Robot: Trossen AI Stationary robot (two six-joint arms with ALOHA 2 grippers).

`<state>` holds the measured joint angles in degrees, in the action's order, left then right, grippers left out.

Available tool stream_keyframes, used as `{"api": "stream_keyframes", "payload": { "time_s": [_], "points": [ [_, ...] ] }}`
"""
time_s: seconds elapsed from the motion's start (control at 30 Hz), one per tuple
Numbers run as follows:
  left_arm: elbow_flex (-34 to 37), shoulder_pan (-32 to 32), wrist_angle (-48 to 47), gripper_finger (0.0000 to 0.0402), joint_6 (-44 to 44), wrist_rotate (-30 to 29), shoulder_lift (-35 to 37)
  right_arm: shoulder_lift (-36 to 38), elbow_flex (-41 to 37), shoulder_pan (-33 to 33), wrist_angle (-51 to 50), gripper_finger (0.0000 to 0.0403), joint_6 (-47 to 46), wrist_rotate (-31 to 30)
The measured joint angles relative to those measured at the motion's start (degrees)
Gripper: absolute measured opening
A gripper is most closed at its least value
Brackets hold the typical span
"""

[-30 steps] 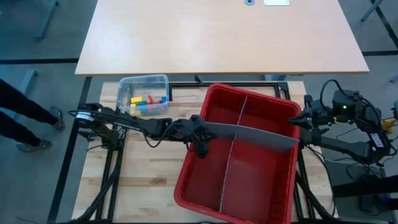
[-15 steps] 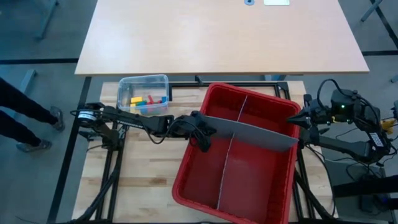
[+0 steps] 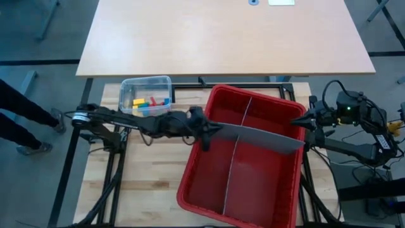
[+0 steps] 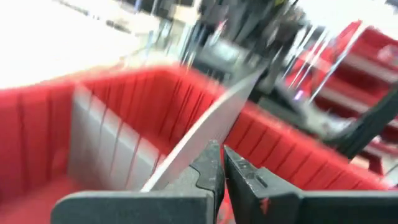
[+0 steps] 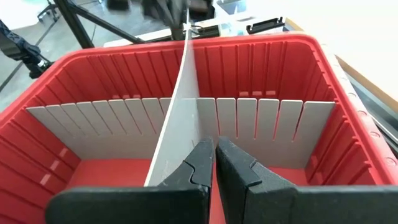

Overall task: Sort blocks
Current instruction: Insert the bin divider into the red bin

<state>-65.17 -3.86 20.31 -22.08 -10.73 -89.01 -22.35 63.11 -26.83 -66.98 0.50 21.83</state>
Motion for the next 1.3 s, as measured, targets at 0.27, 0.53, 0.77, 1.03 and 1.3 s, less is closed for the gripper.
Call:
{"api": "stream_keyframes", "payload": {
  "time_s": [0.27,0.53,0.77,1.03,1.3],
  "points": [
    [-0.1,1.1,0.2,0.0000,7.0,-3.7,3.3,0.0,-0.3,0.0,0.0,0.0000,-0.2,0.0],
    [-0.3,1.9,-10.0,0.0000,-2.7,-1.7,1.3,0.0,-0.3,0.0,0.0,0.0000,-0.6,-0.7],
    [-0.3,1.5,-10.8,0.0000,-5.5,1.7,0.7,0.0,-0.3,0.0,0.7,0.0000,-0.6,-0.9],
    [0.0,1.5,-6.9,0.0000,-0.9,0.8,1.5,0.0,-0.3,0.0,1.6,0.0000,-1.4,-0.9],
    [0.1,1.4,-22.3,0.0000,-10.0,1.2,-0.4,0.0,-0.3,0.0,1.6,0.0000,-1.5,-0.9]
  ]
}}
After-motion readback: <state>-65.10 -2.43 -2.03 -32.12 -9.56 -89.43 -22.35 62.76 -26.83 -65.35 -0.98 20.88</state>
